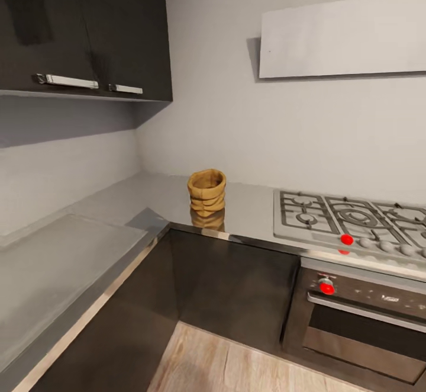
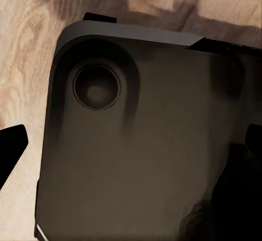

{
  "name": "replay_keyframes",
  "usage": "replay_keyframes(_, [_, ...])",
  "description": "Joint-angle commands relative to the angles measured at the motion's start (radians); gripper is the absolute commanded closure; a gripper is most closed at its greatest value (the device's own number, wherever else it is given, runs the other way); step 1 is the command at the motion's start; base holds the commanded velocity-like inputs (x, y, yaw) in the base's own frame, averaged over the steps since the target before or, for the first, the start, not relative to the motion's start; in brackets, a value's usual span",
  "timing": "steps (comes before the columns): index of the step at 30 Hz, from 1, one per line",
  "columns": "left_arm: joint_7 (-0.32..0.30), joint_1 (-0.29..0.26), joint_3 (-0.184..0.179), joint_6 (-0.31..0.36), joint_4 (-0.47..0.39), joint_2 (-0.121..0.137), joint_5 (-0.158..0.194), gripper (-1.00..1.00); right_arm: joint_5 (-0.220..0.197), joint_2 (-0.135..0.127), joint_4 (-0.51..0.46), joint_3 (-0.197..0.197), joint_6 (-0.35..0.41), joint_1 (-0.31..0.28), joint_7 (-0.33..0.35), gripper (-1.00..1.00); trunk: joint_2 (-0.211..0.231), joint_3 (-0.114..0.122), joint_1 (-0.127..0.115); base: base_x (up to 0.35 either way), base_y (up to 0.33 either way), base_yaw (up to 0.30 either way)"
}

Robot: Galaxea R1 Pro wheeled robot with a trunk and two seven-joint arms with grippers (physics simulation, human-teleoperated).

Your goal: In the kitchen, take the popcorn bag from the countertop, put it into the microwave, and heat it until the popcorn is cooked so the cooked popcorn ends up inside the bag.

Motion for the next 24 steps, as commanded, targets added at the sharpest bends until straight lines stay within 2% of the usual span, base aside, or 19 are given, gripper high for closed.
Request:
replay_keyframes(1, [-0.004, 0.0, 0.001, -0.002, 0.0, 0.0, 0.008, -1.0, 0.008, -0.001, 0.003, -0.009, -0.006, -0.001, 0.0, -1.0, 0.0, -0.001, 0.0, 0.083, 0.09, 0.0])
replay_keyframes(14, [0.003, 0.0, 0.003, -0.002, 0.0, -0.001, 0.011, -1.0, 0.008, -0.001, 0.002, -0.009, -0.006, -0.001, 0.0, -1.0, 0.0, -0.001, 0.0, 0.01, 0.009, 0.0])
replay_keyframes(15, [0.011, 0.0, 0.003, -0.002, -0.001, -0.001, 0.011, -1.0, 0.008, -0.001, 0.003, -0.009, -0.006, -0.001, 0.0, -1.0, 0.0, -0.001, 0.0, 0.0, 0.0, 0.0])
replay_keyframes(19, [0.115, 0.0, 0.005, -0.003, -0.003, -0.006, 0.011, -1.0, 0.008, -0.001, 0.003, -0.009, -0.006, -0.001, 0.0, -1.0, 0.0, -0.001, 0.0, 0.0, 0.0, 0.0])
replay_keyframes(24, [0.151, 0.0, 0.005, -0.003, -0.002, -0.012, 0.01, -1.0, 0.008, -0.001, 0.003, -0.009, -0.006, -0.001, 0.0, -1.0, 0.007, 0.002, -0.004, 0.0, 0.0, 0.0])
